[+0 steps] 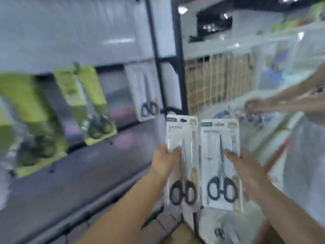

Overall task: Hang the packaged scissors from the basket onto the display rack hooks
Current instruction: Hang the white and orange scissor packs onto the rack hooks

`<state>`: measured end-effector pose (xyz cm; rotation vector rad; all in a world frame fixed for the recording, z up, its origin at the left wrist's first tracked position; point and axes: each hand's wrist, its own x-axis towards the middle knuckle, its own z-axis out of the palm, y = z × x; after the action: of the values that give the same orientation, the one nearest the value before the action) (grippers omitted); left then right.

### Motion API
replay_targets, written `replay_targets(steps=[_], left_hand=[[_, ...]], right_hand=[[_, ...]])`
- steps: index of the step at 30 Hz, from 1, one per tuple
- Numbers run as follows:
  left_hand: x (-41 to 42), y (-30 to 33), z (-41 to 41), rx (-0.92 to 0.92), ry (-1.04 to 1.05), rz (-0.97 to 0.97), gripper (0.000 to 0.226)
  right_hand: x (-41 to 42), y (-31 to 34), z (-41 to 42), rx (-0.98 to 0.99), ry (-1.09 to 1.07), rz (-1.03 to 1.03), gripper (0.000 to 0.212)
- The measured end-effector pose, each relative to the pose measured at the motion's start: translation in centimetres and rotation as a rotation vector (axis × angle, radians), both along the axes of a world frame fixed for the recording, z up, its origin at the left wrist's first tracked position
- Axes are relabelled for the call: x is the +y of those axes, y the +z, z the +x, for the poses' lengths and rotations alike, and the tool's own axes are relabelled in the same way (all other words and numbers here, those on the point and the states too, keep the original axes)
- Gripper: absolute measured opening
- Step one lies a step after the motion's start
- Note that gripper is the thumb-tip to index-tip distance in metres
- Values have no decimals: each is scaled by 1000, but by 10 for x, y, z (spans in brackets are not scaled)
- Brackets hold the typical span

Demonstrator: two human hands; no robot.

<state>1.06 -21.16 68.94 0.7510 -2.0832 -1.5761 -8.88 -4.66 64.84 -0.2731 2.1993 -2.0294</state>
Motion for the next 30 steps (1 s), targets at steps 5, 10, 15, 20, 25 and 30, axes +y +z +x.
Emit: replay_targets(steps=[5,10,15,20,25,30], left_hand=[[-20,87,79,201,164,-3,14],[-27,63,131,145,235,71,17],[-18,10,144,69,297,193,13],[-23,3,121,89,235,227,8],[-45,43,76,150,166,151,20],[-66,85,44,276,128,97,12]], right_hand=[[-31,95,52,134,207,-69,39],[-59,75,89,48,275,-93,55],[-66,12,111,-73,289,-13,60],[-69,7,90,-84,233,22,59],[-72,68,59,104,176,95,57],[-85,135,31,250,153,79,32]])
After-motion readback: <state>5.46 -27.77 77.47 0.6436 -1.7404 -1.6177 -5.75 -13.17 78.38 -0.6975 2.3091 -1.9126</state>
